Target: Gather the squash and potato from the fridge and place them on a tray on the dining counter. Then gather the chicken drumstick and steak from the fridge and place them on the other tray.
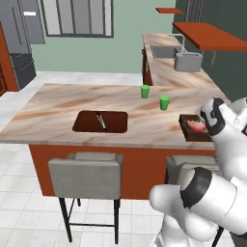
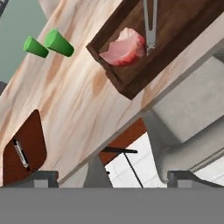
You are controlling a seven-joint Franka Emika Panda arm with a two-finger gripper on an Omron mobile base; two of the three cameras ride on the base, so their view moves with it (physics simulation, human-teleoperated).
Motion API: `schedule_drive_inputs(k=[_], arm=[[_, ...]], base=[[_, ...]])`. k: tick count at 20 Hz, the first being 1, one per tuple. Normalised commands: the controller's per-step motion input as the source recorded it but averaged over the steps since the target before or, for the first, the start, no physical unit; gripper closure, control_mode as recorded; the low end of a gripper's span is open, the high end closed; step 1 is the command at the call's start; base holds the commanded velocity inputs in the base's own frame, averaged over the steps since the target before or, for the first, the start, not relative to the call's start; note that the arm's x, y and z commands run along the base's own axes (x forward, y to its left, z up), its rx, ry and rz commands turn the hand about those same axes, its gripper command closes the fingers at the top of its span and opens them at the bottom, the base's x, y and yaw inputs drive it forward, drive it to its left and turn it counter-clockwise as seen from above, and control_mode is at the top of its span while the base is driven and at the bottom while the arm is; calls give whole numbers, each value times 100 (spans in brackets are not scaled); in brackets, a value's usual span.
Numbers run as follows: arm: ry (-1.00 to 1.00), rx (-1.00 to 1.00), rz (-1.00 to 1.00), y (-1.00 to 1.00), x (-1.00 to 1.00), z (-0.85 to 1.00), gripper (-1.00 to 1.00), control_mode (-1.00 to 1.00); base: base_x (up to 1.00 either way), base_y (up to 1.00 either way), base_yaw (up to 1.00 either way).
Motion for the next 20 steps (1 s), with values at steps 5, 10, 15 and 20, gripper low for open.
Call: schedule_drive_inputs(k=[5,10,15,20], arm=[[7,-36,0,66,-83,61,-100,-100],[-1,-22,5,34,-95,34,-100,-100],[2,-19,16,49,-61,19,-100,-100],[18,-16,19,57,-20,19,-100,-100]], base=[[0,0,0],[0,0,0],[0,0,0],[0,0,0]])
